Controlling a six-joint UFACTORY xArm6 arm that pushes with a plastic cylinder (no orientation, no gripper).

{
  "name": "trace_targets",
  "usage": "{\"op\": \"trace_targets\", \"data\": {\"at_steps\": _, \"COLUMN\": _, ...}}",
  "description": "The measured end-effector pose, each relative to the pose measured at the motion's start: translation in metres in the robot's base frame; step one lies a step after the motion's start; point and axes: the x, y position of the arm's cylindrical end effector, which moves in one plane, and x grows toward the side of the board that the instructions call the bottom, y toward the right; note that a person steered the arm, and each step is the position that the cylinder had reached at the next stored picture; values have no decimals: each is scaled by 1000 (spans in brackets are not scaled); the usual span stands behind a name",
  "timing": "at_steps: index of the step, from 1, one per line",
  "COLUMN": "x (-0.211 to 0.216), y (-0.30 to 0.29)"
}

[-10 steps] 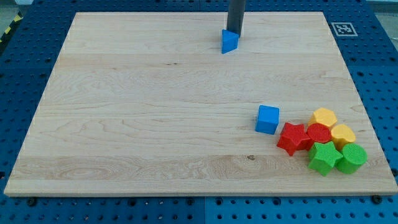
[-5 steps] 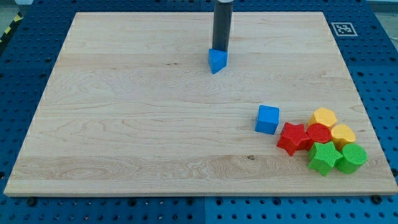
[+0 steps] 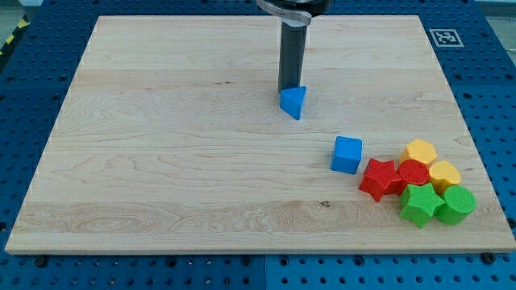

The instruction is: Push the blue triangle to the top left of the blue cube

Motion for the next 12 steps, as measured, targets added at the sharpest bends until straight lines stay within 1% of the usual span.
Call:
{"op": "trace_targets", "data": {"at_steps": 2, "x": 24, "y": 1}}
{"op": "trace_targets", "data": {"at_steps": 4, "x": 67, "y": 0}}
{"op": "trace_targets", "data": {"at_steps": 7, "x": 111, "y": -10}}
{"op": "trace_targets", "data": {"at_steps": 8, "x": 119, "y": -10}}
{"op": "trace_targets", "data": {"at_steps": 12, "x": 119, "y": 31}}
